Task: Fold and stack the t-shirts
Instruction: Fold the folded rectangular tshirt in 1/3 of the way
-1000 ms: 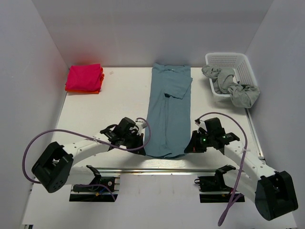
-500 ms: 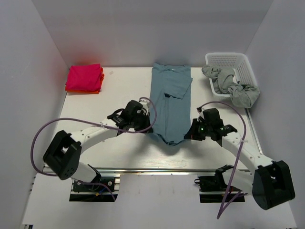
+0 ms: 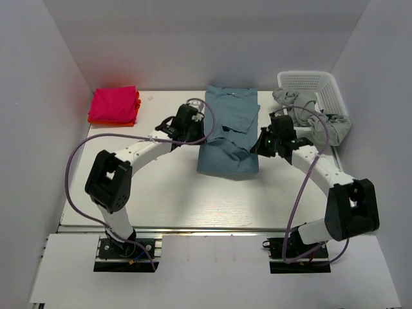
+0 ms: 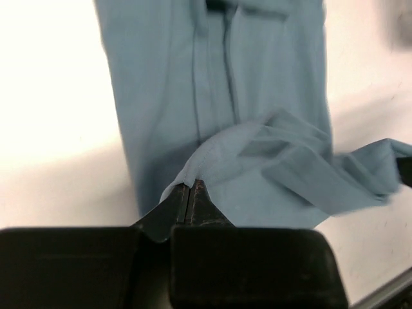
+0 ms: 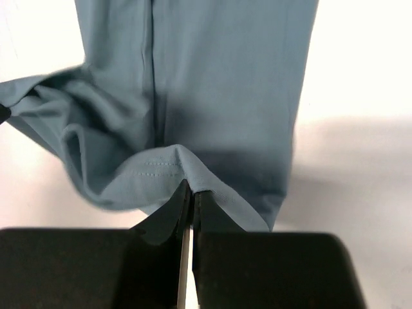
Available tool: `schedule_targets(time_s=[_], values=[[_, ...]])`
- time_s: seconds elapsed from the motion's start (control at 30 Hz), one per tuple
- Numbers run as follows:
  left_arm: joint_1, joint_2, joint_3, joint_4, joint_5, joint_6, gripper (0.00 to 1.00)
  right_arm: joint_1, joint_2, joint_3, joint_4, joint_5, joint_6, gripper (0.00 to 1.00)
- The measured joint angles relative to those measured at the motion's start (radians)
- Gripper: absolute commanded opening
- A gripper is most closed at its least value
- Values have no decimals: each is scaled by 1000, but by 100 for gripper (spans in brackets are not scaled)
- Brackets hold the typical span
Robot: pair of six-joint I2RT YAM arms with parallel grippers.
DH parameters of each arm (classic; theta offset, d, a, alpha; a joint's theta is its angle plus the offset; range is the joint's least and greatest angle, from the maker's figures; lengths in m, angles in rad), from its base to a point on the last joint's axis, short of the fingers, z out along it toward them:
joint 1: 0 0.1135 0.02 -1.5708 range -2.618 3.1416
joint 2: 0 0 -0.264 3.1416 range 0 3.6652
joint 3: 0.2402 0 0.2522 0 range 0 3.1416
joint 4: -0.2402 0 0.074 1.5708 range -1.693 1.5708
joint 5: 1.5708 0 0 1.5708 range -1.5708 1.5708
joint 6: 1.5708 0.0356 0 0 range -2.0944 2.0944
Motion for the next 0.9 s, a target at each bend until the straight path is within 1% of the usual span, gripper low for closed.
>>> schedule_targets(time_s=[0.13, 0.37, 0.63, 0.9], values=[[22, 93, 139, -3, 0, 29, 0, -30, 84, 97, 8, -5, -6, 0], [57, 207, 301, -23, 0, 71, 0, -79, 218, 234, 8, -21, -33, 0], [98, 307, 406, 11, 20, 149, 0, -134, 352, 373, 3, -79, -57, 0], [125, 441, 485, 103, 87, 214, 0, -174, 489, 477, 2, -134, -79, 0]])
